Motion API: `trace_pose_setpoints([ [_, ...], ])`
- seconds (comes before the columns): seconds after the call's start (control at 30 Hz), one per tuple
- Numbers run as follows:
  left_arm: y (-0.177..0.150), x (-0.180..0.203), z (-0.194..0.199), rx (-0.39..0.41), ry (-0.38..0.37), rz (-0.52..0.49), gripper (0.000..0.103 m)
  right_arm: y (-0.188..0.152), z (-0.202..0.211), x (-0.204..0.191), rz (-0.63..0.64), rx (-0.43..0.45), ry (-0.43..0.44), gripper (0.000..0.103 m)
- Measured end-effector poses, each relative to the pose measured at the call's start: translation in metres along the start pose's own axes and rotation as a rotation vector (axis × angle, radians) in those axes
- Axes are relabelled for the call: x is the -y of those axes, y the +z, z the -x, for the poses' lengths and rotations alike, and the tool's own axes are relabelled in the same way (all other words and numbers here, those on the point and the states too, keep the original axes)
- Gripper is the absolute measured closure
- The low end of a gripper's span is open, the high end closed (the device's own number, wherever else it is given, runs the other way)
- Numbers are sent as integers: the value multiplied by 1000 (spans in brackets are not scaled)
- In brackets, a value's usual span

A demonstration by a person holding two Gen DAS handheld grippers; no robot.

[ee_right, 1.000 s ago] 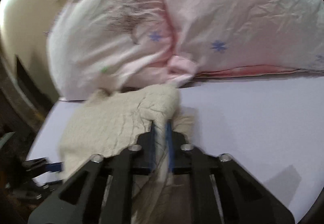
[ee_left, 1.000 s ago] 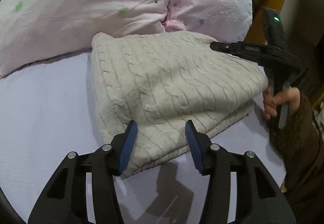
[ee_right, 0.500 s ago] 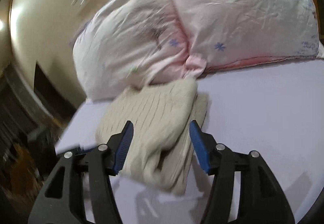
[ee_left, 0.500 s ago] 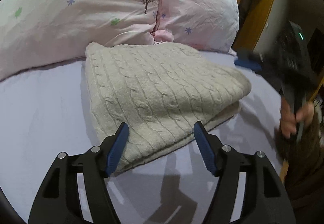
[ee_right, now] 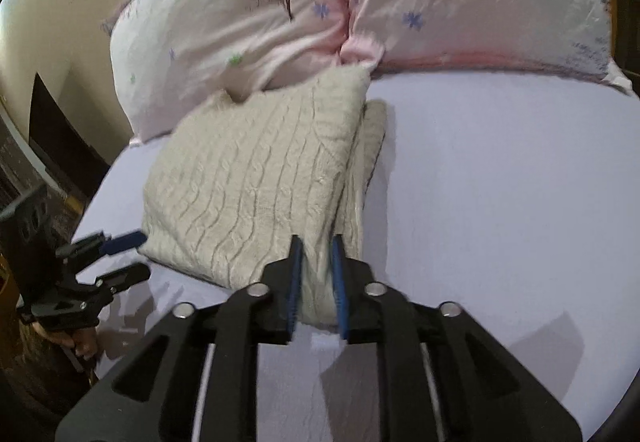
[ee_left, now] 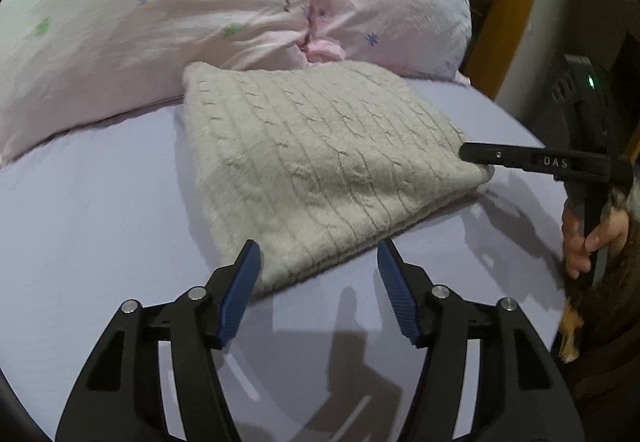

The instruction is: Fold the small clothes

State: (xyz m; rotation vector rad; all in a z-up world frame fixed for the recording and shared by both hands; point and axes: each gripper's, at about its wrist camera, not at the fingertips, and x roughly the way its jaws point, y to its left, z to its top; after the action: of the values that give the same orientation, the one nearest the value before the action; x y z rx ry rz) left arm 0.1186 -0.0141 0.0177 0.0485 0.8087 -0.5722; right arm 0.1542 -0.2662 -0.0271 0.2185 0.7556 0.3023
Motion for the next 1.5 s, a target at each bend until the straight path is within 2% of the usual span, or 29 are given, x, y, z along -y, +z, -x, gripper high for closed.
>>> trace_pose_setpoints([
  [0.03,-2,-1,8,4,9,29,32,-1,7,-1,9,23,-29,48],
  [0.07,-4,-1,14,6,30,57,19,-5,16,-3,19,48,-50,27],
  [0.1,-7,-1,22,17,75,91,15,-9,26,-5,31,72,-59,20],
  [0.13,-10,1,28,27,107,107,11,-12,32,-8,42,88,-54,6],
  [0.17,-13,4,34,36,152,124,6,-16,38,-11,51,103,-37,2],
  [0.2,-14,6,36,36,180,137,3,-22,42,-15,61,113,-13,2],
  [0.27,-14,8,35,21,231,153,1,-27,40,-25,81,94,-24,2],
  [0.33,-13,11,25,-23,282,148,1,-33,26,-40,121,51,-138,2],
  [0.4,-12,9,12,-81,335,150,1,-38,10,-49,143,10,-210,2],
  [0.43,-13,8,6,-101,344,152,1,-39,4,-52,142,-7,-214,2],
  [0.6,-17,1,-5,-126,354,171,1,-43,-21,-58,92,-78,-208,2],
  [0.77,-18,5,-7,-136,379,147,1,-47,-34,-59,83,-126,-269,2],
  [0.9,-17,5,-8,-135,378,146,1,-50,-36,-66,117,-131,-301,2],
  [1.5,-17,5,-8,-136,378,144,1,-52,-36,-66,120,-128,-295,2],
])
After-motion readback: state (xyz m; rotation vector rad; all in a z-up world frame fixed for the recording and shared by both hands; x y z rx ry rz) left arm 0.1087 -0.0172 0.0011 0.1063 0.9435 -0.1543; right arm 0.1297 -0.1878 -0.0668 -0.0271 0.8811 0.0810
